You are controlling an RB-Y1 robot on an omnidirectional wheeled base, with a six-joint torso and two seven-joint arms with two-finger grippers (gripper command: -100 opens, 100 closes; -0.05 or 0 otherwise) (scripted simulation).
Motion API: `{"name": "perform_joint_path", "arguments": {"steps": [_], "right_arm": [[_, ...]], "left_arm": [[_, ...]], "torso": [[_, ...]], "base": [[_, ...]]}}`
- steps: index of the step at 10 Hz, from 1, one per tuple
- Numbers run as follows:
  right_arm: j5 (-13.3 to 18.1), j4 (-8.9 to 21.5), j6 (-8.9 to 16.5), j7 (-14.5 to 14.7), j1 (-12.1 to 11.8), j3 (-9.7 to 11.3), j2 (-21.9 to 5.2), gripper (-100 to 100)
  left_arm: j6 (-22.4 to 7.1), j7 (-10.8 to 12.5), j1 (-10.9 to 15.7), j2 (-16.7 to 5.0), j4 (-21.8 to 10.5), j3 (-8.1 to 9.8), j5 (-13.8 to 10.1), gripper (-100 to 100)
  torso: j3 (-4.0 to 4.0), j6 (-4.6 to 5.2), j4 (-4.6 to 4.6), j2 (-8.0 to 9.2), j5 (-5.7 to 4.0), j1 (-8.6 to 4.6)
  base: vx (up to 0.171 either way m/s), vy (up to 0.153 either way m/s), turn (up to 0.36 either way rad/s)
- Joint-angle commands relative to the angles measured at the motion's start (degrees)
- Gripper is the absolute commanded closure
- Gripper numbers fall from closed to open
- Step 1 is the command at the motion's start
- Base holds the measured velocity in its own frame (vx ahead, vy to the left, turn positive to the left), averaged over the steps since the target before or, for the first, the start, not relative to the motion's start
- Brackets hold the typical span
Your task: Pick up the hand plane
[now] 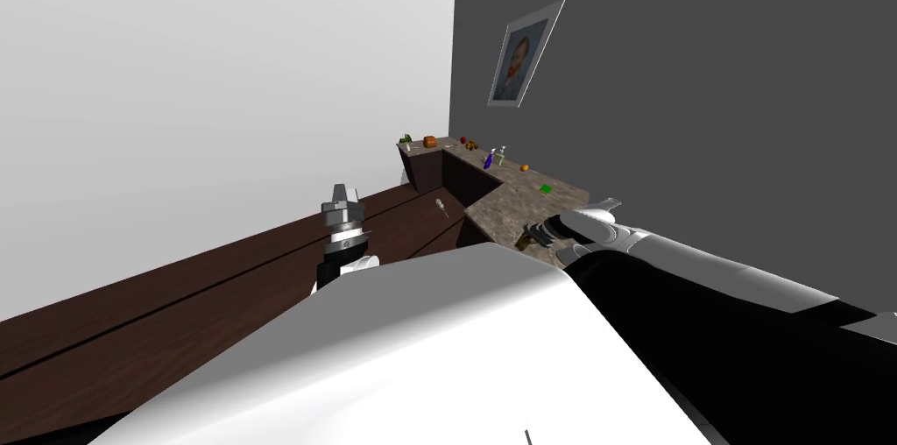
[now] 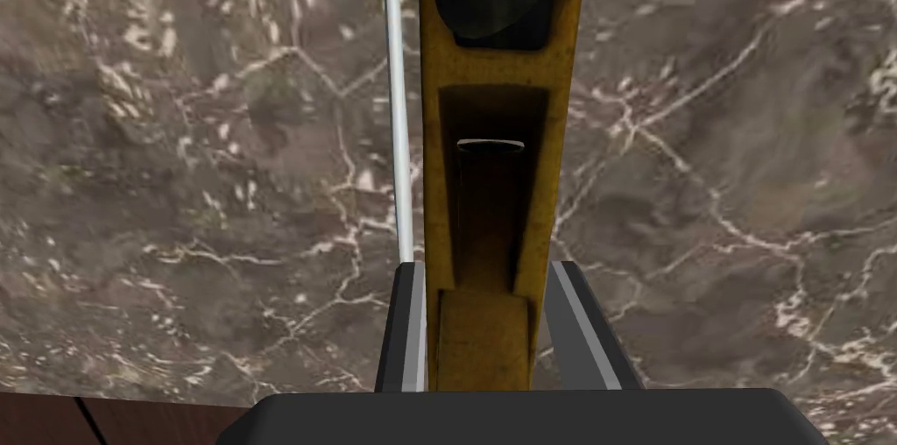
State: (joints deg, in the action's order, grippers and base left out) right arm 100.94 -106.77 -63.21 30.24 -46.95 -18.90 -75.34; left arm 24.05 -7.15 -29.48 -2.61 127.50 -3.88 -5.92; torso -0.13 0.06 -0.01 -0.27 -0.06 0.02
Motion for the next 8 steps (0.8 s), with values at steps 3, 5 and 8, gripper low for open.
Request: {"name": "perform_joint_path", "arguments": {"steps": [3,5,8], "right_arm": [[-0.01,0.00,0.01,-0.02,0.00,0.00,0.02,100],[-1.50,-0.94,-1.87,-0.76,0.44,-1.62,-1.70,100],[-1.59,-1.24,-2.07,-1.04,0.44,-1.87,-1.89,0]], "left_arm": [[0.00,0.00,0.00,0.00,0.00,0.00,0.00,0],[0.00,0.00,0.00,0.00,0.00,0.00,0.00,0],[0.00,0.00,0.00,0.00,0.00,0.00,0.00,0]], "torso": [[-0.02,0.00,-0.01,-0.03,0.02,0.02],[-0.03,0.00,-0.02,-0.04,0.03,0.02],[-0.03,0.01,-0.02,-0.03,0.04,0.04]], "base": [[0.000,0.000,0.000],[0.000,-0.003,-0.060],[0.000,-0.002,-0.031]]}}
